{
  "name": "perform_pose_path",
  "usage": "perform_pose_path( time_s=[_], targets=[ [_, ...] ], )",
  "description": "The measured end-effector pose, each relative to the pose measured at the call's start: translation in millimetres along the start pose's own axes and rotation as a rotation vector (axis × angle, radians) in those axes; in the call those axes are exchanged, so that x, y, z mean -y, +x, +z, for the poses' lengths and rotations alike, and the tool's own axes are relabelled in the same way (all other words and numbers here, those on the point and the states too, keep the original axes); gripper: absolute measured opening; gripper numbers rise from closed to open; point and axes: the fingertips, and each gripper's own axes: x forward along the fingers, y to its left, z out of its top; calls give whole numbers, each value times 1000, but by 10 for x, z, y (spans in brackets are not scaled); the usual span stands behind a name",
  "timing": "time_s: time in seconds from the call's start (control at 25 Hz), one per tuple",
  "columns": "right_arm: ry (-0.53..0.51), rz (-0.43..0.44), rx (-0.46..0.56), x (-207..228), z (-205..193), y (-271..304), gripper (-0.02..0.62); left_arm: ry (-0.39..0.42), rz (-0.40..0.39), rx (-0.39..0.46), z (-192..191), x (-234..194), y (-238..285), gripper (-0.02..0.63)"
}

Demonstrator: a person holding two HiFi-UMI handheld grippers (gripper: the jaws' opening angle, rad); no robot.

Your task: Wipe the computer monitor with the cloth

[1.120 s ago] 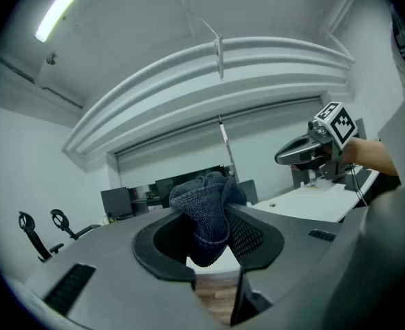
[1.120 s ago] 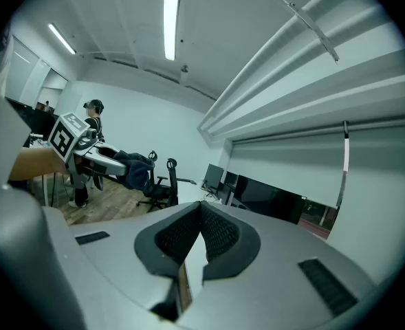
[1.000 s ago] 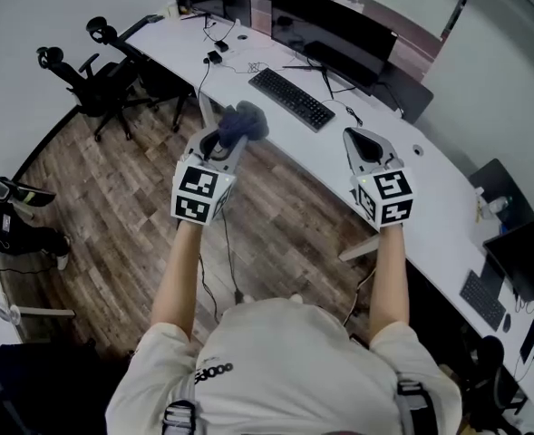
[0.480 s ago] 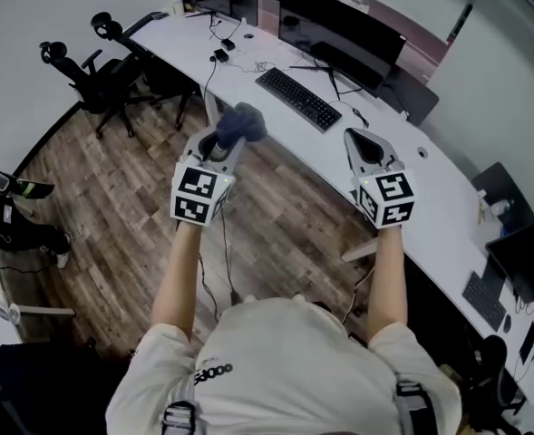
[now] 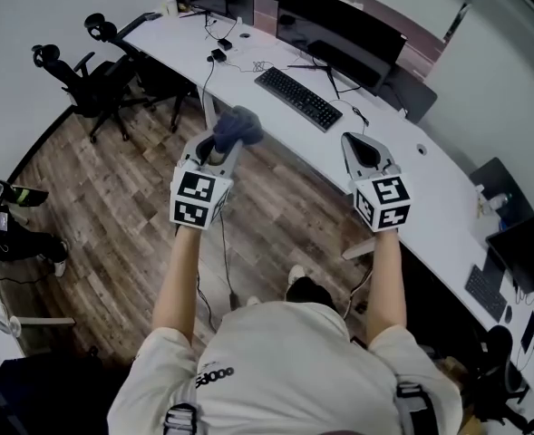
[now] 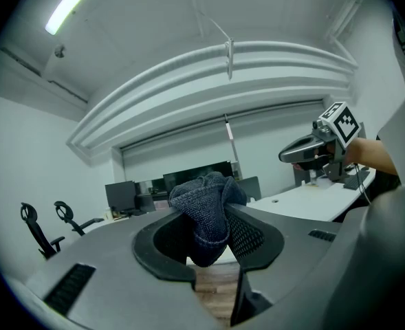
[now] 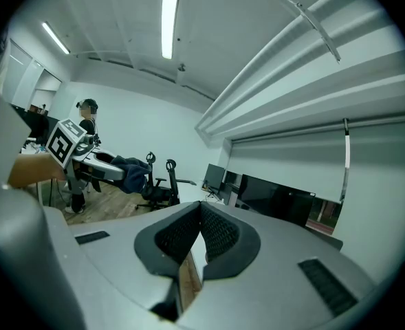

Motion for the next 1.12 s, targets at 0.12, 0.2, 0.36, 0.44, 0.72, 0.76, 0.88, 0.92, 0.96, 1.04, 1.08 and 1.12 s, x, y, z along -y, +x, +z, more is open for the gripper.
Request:
perform_pose_path(
  time_s=[0.12, 0.2, 0.36, 0.44, 0.72, 0.76, 0.88, 0.92, 0.96, 1.04, 1.08, 1.12],
  targets=[
    [11, -9, -7, 83, -23, 66, -3, -9, -6, -2, -58, -26, 95, 130],
    [14, -10, -10, 166, -62, 144, -3, -20, -5, -10, -112, -60, 205, 130],
    [10, -1, -23, 412, -214, 424, -3, -32, -3, -34, -226, -134, 560, 130],
    [13, 0, -24, 589, -278, 628, -3, -33, -1, -45, -259, -211, 800, 130],
    [16, -10, -20, 1443, -402, 1367, -3, -46, 3, -62, -184, -468, 1841, 130],
    [18, -12, -21, 1580, -410, 1455, -3, -49, 3, -63, -149, -488, 1996, 130],
    [14, -21, -19, 1993, -438, 1669, -3, -48, -9, -61, -29, -501, 2461, 130],
    [13, -29, -16, 2140, -449, 1729, -3, -46, -15, -61, 5, -497, 2624, 130],
    [15, -40, -12, 2294, -461, 1784, -3, -44, -21, -60, 36, -490, 2790, 130],
    [31, -67, -3, 2619, -505, 1878, -3, -39, -37, -57, 100, -459, 3137, 130],
    [41, -82, -2, 2789, -540, 1918, -3, -37, -47, -55, 136, -435, 3317, 130],
    [51, -96, -4, 2961, -584, 1955, -3, -34, -57, -53, 175, -406, 3499, 130]
  ],
)
